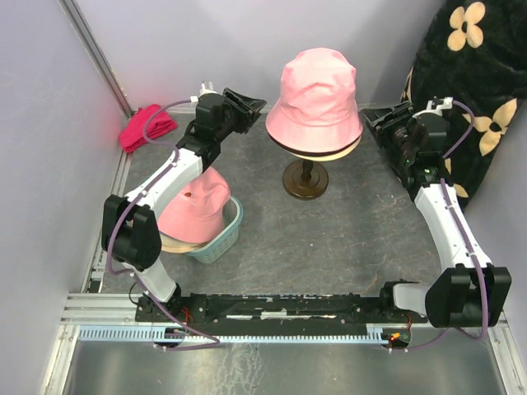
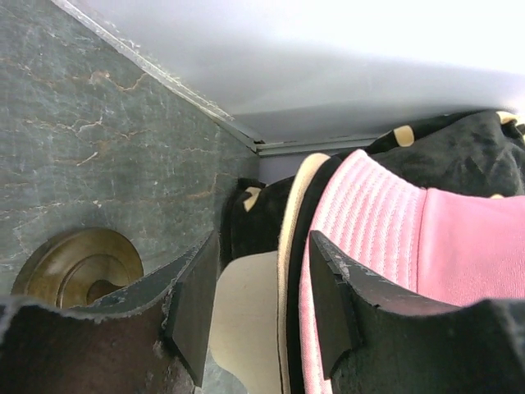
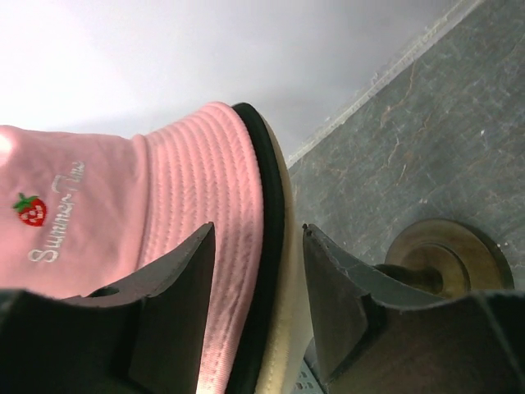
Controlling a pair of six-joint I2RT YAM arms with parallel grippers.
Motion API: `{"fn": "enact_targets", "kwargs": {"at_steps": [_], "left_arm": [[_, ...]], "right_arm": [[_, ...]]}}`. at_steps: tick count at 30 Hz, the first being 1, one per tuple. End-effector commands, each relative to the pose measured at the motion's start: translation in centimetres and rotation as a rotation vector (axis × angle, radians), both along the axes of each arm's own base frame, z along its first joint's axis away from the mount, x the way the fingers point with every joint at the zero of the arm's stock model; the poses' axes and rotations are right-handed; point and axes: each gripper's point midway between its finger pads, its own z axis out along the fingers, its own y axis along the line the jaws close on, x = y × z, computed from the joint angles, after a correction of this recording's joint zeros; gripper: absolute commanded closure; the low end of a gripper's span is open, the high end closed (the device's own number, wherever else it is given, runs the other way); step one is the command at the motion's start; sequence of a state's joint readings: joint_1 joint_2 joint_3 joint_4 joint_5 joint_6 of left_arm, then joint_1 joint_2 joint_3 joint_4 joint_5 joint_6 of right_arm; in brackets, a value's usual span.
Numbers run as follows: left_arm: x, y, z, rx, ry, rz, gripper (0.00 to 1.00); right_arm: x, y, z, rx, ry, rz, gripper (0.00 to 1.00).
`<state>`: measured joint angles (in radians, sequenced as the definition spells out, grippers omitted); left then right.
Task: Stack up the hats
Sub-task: Stack the hat on the hat.
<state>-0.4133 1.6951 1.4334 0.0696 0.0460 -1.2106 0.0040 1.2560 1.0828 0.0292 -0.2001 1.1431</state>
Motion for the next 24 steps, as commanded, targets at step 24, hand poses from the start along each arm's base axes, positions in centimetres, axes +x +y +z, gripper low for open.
{"fn": "enact_targets", "kwargs": {"at_steps": [24], "left_arm": [[-10.0, 15.9, 16.0, 0.092, -0.254, 0.492, 0.41]], "right_arm": [[-6.9, 3.1, 26.4, -0.434, -0.504, 0.095, 0.45]]}}
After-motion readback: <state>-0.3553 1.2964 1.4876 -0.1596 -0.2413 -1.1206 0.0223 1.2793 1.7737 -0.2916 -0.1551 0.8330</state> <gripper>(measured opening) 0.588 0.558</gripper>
